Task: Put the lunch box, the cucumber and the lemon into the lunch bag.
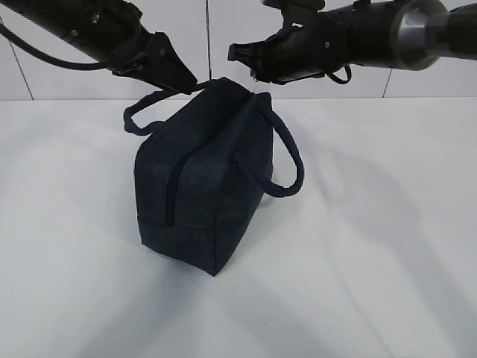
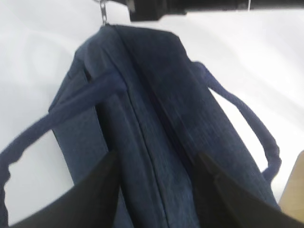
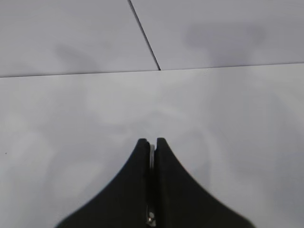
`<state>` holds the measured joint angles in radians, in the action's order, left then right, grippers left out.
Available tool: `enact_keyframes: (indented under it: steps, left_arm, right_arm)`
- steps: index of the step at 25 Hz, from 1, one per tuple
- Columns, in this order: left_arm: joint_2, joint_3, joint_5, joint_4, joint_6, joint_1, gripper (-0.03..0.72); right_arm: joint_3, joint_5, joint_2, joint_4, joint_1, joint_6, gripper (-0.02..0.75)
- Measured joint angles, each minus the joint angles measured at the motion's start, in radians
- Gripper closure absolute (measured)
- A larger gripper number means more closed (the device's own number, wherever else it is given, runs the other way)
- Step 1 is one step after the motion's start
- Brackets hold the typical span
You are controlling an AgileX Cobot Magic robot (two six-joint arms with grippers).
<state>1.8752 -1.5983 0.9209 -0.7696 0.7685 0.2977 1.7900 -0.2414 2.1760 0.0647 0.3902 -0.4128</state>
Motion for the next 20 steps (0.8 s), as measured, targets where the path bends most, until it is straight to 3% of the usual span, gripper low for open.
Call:
enact_keyframes:
  steps: [16,20]
  left_arm:
    - [0.253,-0.192,0.055,-0.051,-0.001,0.019,0.333]
    - [0.284,-0.213,0.053,-0.059,-0.001,0.019,0.431]
  right_arm:
    - [0.000,0.000,0.000,0.000,0.000,0.000,0.738]
    - [0.000,0.000,0.000,0.000,0.000,0.000,0.738]
